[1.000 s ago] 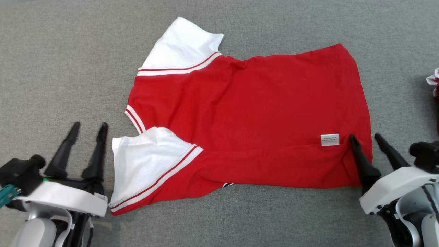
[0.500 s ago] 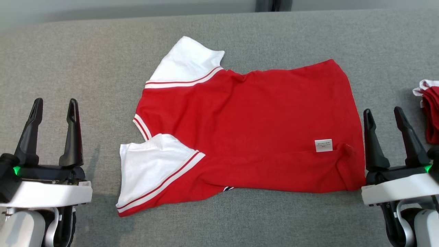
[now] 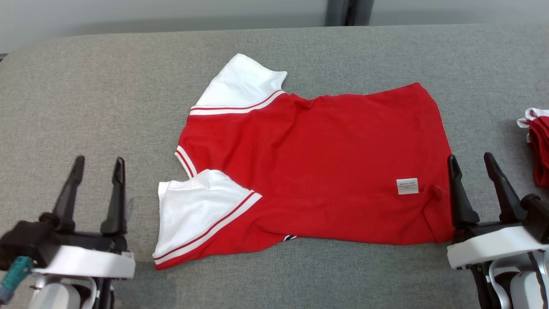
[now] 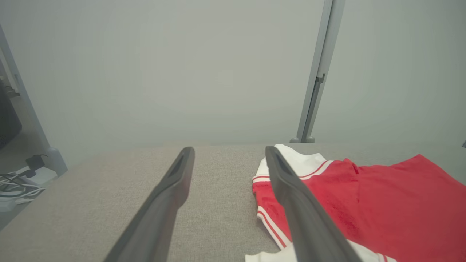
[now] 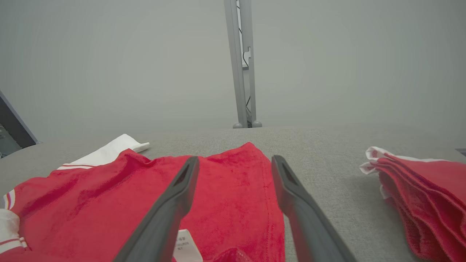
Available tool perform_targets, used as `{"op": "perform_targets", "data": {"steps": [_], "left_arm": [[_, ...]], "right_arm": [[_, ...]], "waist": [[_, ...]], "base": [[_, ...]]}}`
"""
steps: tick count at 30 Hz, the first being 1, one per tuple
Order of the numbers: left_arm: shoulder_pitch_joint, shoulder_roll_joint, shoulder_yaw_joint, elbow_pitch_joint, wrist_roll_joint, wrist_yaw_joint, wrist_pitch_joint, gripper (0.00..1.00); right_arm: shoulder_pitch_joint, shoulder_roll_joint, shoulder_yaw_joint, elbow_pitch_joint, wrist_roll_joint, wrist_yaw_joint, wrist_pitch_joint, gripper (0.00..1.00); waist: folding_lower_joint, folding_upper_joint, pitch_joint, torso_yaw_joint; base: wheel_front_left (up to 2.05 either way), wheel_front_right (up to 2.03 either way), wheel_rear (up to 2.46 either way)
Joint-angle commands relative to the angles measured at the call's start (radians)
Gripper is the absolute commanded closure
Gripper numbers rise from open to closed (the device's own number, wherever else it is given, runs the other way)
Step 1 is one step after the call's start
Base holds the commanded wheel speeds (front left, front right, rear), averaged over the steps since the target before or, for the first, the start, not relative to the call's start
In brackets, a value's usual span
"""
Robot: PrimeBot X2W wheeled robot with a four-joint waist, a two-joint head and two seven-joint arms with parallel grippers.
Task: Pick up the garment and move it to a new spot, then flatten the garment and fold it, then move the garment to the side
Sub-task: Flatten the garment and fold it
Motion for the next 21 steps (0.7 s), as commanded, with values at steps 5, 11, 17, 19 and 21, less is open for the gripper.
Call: {"op": "perform_targets", "data": {"steps": [5, 11, 17, 19, 21], "left_arm": [[0.042, -0.019, -0.036, 0.042, 0.003, -0.015, 0.002, 0.0], [0.098, -0.055, -0.081, 0.11, -0.028, -0.035, 0.022, 0.0], [0.13, -0.076, -0.09, 0.193, -0.08, -0.049, 0.069, 0.0], [0.123, -0.077, -0.091, 0.214, -0.095, -0.053, 0.088, 0.0], [0.111, -0.081, -0.095, 0.229, -0.117, -0.064, 0.107, 0.0]], "right_arm": [[0.042, -0.004, -0.001, 0.035, 0.01, 0.0, 0.012, 0.0], [0.104, -0.005, 0.003, 0.089, 0.034, 0.0, 0.017, 0.0], [0.122, -0.005, 0.001, 0.152, 0.054, 0.0, 0.018, 0.0], [0.119, -0.004, 0.001, 0.176, 0.055, 0.0, 0.031, 0.0], [0.108, -0.005, 0.002, 0.193, 0.058, 0.0, 0.034, 0.0]], "waist": [[0.0, 0.0, 0.0, 0.004], [0.0, 0.0, 0.009, 0.011], [0.0, 0.0, 0.021, 0.017], [0.0, 0.0, 0.026, 0.02], [0.0, 0.0, 0.031, 0.022]], "base": [[0.0, 0.0, 0.0], [0.0, 0.0, 0.0], [0.0, 0.0, 0.0], [0.0, 0.0, 0.0], [0.0, 0.0, 0.0]]}}
